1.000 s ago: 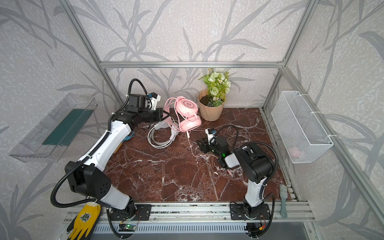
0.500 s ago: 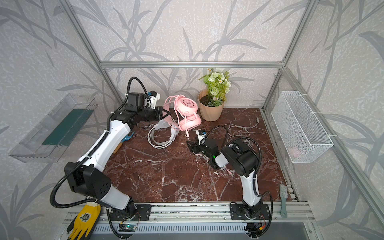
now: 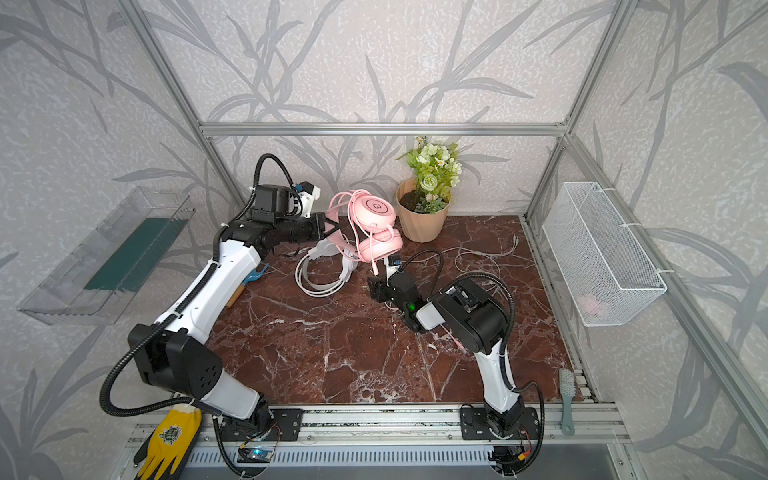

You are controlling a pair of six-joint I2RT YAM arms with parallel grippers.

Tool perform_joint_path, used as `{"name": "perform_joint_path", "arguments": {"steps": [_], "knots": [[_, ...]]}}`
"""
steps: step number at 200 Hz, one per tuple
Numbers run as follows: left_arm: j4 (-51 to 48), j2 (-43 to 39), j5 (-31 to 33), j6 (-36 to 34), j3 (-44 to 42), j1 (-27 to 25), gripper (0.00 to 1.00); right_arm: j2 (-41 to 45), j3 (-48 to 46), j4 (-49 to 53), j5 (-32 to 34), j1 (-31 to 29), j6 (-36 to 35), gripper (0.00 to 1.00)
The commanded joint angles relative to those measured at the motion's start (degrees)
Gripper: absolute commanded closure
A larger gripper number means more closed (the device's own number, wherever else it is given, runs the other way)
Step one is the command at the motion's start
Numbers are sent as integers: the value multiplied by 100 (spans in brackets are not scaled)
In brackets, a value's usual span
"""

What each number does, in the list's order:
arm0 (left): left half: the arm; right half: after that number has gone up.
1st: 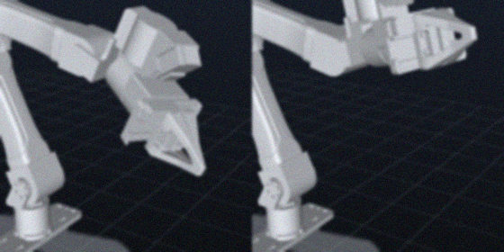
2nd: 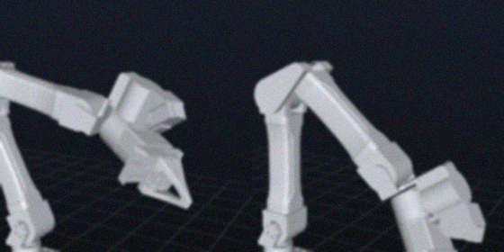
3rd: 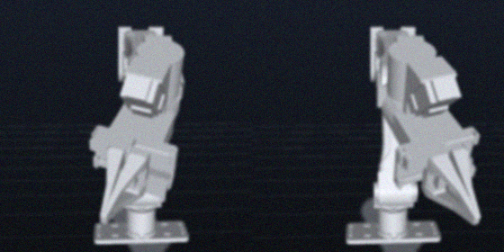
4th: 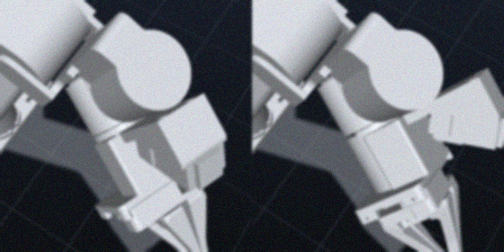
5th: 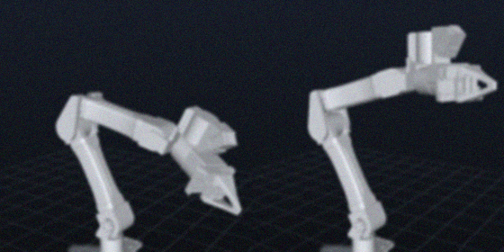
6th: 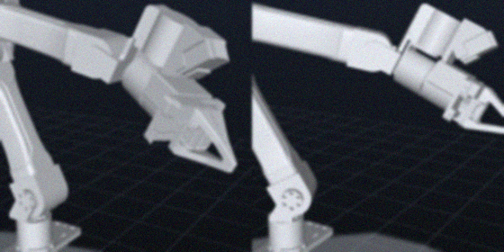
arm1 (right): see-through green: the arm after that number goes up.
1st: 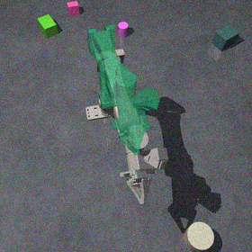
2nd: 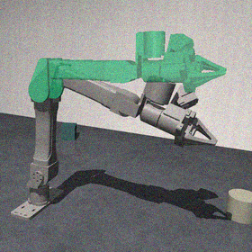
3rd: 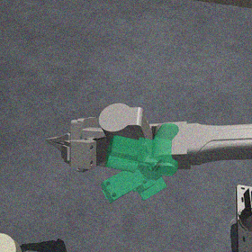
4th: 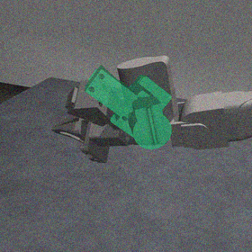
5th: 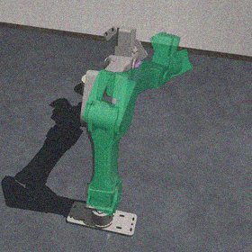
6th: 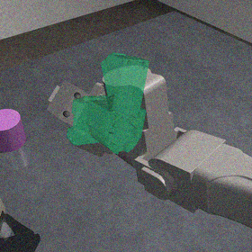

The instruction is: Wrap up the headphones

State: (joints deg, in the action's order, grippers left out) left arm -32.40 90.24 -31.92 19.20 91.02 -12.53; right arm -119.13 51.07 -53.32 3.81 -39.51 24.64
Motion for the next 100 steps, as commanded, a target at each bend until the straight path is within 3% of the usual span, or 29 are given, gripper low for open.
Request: {"name": "perform_joint_path", "arguments": {"steps": [1,31,63,100], "knots": [[147,-305,-199,128,284,14,100,-71,140,234,324,-66,67,31],[145,-323,-126,128,284,23,100,-104,108,324,251,-75,115,43],[137,-332,-7,147,293,36,100,-91,-117,108,77,-84,148,73],[202,-331,125,228,284,67,100,-75,-395,-234,-153,-141,127,88]]}}
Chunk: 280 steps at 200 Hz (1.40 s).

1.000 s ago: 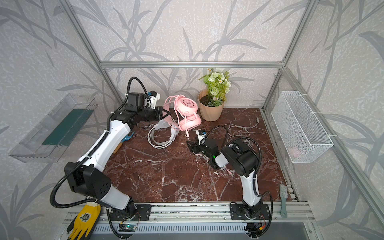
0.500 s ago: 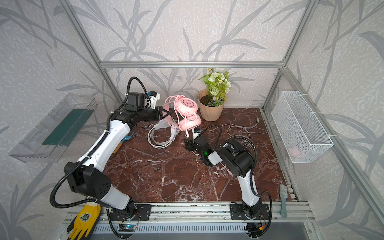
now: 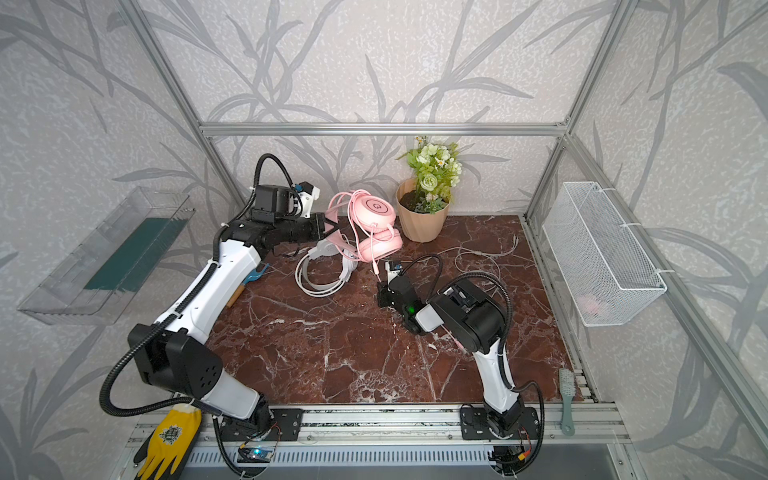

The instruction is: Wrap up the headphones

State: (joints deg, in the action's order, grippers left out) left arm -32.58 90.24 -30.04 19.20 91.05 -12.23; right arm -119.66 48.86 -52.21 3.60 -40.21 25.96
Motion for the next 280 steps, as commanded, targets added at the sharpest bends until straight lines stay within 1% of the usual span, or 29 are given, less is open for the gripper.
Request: {"name": "perform_joint_path", "arguments": {"steps": [1,16,36,72,90,109,124,140,153,177,215,221,237,255,280], "knots": [[218,-331,-63,231,278,32,100,-23,-175,-344,-135,-73,-8,89],[213,-339,-11,233,273,40,100,-24,-238,-365,-163,-75,-11,94],[168,-323,68,207,274,52,100,-6,-394,-681,-348,-75,-62,100],[155,-335,95,207,278,71,100,237,-728,-1089,-635,-75,-278,100],[155,-335,134,207,282,80,100,374,-891,-1227,-729,-75,-279,100],[146,-342,313,246,257,87,100,492,-1048,-1421,-1115,-75,-262,100],[115,-336,552,306,256,90,100,627,-1140,-1415,-1478,-82,-246,100],[118,-305,734,391,258,102,100,824,-1274,-1322,-1709,-109,-278,100],[149,-255,780,411,265,106,100,1028,-1400,-1172,-1840,-157,-442,100],[215,-167,906,435,230,106,100,1475,-1698,-967,-1939,-318,-999,100],[94,-69,1576,440,209,106,100,2155,-1968,-404,-2210,-408,-1373,100],[41,-59,1684,407,212,106,100,2418,-1968,-230,-2275,-438,-1484,100],[-87,-3,1952,329,229,103,100,2837,-1898,447,-2495,-520,-1841,100],[-228,44,2159,206,221,105,100,3345,-1731,1569,-2710,-541,-2248,100],[-422,104,2351,18,216,98,100,4121,-1580,2763,-2771,-545,-2864,100]]}}
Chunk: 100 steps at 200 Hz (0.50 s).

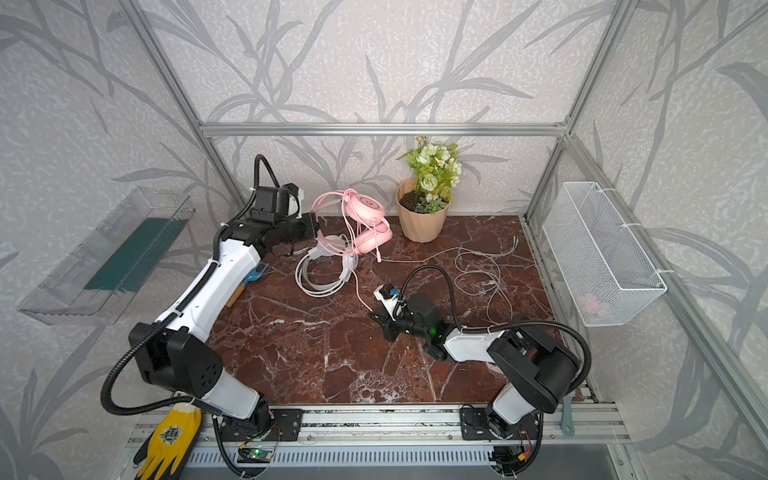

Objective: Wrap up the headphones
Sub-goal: 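Carry the pink cable with the right gripper up toward the held pink headset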

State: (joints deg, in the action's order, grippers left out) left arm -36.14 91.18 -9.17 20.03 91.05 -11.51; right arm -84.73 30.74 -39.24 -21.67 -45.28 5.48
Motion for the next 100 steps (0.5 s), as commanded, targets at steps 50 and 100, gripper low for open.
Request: {"name": "perform_joint_path", "arguments": {"steps": [50,100], "knots": [[-352,130,618,-423,177,16,100,1735,805,3479,-305,-17,-1886,100],[-638,295,920,-920,229,-144,100,1998,1744,4813,-774,195,-2727,100]]}}
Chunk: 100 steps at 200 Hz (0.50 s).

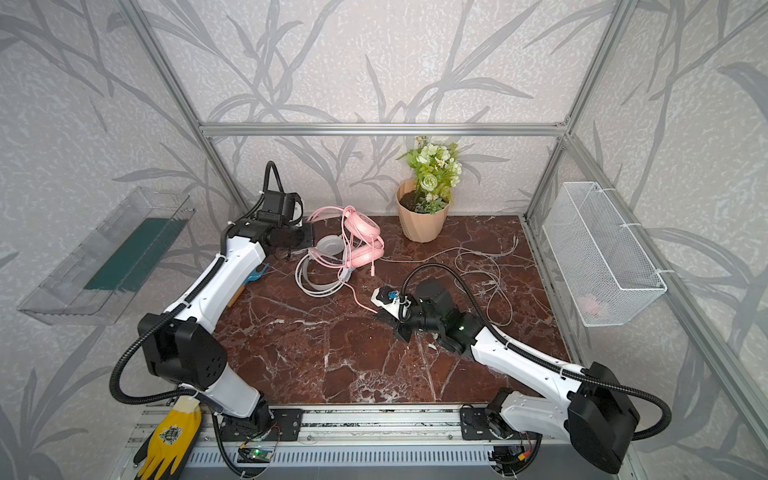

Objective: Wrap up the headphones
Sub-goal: 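Carry the pink cable with the right gripper up toward the held pink headset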

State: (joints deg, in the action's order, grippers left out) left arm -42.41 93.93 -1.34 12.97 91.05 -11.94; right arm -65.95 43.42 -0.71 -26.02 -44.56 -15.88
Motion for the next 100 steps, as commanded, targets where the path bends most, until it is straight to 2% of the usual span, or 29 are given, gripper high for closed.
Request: {"name": "perform_joint_path", "arguments": {"steps": [1,67,100], "knots": [[-12,24,145,-224,229,-103,100,119,493,977,-341,132,-605,100],[-300,321,389,-878,411,-576,100,-325,1823,2102,-1574,852,-1402,100],[-364,371,215,-1230,445,-758,100,-612,2198,2189,-1696,1190,-1716,100]]}}
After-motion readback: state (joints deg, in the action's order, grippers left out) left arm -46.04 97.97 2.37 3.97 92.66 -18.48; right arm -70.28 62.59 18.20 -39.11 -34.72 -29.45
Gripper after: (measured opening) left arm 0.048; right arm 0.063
